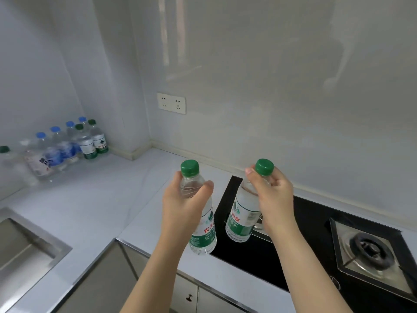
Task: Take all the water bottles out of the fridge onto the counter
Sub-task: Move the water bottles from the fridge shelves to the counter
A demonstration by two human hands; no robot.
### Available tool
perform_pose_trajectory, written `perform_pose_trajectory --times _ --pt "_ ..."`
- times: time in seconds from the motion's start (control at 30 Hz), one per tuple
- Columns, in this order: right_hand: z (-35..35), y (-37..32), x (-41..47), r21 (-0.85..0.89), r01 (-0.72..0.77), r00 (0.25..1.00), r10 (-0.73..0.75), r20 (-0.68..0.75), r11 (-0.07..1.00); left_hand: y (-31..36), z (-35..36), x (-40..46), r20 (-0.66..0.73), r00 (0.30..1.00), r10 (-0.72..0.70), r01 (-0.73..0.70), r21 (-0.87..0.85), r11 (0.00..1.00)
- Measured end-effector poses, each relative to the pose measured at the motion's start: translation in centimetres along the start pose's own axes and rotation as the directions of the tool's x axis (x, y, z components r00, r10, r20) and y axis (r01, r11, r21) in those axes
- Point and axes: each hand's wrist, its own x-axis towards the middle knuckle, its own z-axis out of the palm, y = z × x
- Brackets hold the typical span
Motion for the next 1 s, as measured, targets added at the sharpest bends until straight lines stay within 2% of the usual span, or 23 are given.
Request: perform_pose_trajectory --times 0.17,0.37,0.57,0.83,1.0 --pt "3.5 1.6 3.1 0.074 -0.031 0.998 0.027 0.051 0.997 -0.8 -0.9 2.8 -0.062 0.998 -0.029 0.031 0.035 0.999" --pt "6.3 3.0 8.5 0.151 -0.049 0.996 0.037 0.079 0.987 -0.8 -1.0 8.4 -0.14 0.99 0.021 -0.011 0.069 0.998" --pt "9.5 5.3 12.7 0.153 -0.093 0.99 0.075 0.122 0.984 -2.3 -1.6 13.0 -0.288 0.957 -0.035 0.029 -0.026 0.999" --pt "17.1 9.3 16.3 0.097 -0.162 0.97 0.141 0.196 0.982 -6.1 -5.0 20.2 -0.31 0.944 -0.112 0.102 -0.049 0.994" --pt "25.2 11.8 18.5 0.013 -0.201 0.959 0.194 0.205 0.98 -8.7 -9.9 26.8 -0.308 0.938 -0.156 0.144 -0.062 0.988"
